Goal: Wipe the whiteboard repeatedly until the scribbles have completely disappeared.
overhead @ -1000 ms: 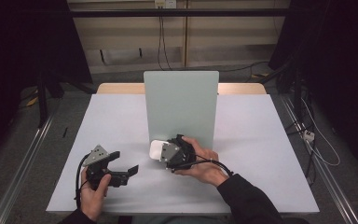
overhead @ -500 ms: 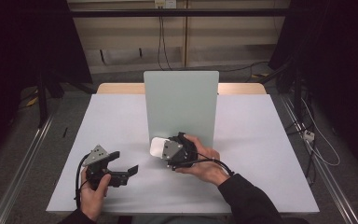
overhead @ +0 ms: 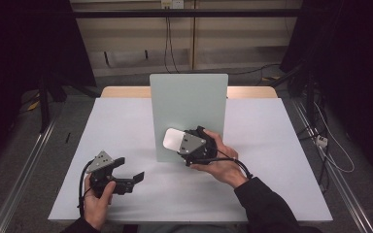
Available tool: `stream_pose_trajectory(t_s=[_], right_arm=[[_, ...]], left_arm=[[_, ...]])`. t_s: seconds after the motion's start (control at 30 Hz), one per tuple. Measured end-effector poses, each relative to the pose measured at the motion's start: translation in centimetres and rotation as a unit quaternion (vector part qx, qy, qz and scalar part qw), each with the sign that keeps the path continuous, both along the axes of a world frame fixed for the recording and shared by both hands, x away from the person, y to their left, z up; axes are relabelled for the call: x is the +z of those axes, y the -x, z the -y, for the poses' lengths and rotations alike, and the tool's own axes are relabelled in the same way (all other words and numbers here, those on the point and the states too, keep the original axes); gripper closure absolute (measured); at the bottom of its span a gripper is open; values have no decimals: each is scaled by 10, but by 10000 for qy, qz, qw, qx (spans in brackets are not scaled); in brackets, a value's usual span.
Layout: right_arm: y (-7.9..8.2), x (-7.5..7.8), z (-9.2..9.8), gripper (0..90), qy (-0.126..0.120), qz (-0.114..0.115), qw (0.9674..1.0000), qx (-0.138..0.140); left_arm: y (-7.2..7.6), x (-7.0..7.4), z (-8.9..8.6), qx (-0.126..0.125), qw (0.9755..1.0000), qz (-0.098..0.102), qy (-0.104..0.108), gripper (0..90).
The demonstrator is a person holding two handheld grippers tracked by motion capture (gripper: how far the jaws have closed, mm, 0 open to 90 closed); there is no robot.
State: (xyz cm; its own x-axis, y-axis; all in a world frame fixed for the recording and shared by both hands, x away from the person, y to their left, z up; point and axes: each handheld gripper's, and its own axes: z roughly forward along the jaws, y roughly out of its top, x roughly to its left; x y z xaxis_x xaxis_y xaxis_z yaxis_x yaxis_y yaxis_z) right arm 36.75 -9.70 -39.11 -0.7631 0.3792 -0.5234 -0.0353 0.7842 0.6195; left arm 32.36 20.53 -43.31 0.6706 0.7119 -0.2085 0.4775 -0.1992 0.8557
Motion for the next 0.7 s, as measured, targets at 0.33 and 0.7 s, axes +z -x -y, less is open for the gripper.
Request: stream_pose_trajectory(t_s=[0.33,0.7], right_arm=[[9,-33,-24,316,398,-264,9983,334],[13,-48,-30,317,750,-557,9941,553]], left_arm=[[-1,0,0,-17,10000,16,-30,40],[0,0,-1,-19,10000,2,-10,40]])
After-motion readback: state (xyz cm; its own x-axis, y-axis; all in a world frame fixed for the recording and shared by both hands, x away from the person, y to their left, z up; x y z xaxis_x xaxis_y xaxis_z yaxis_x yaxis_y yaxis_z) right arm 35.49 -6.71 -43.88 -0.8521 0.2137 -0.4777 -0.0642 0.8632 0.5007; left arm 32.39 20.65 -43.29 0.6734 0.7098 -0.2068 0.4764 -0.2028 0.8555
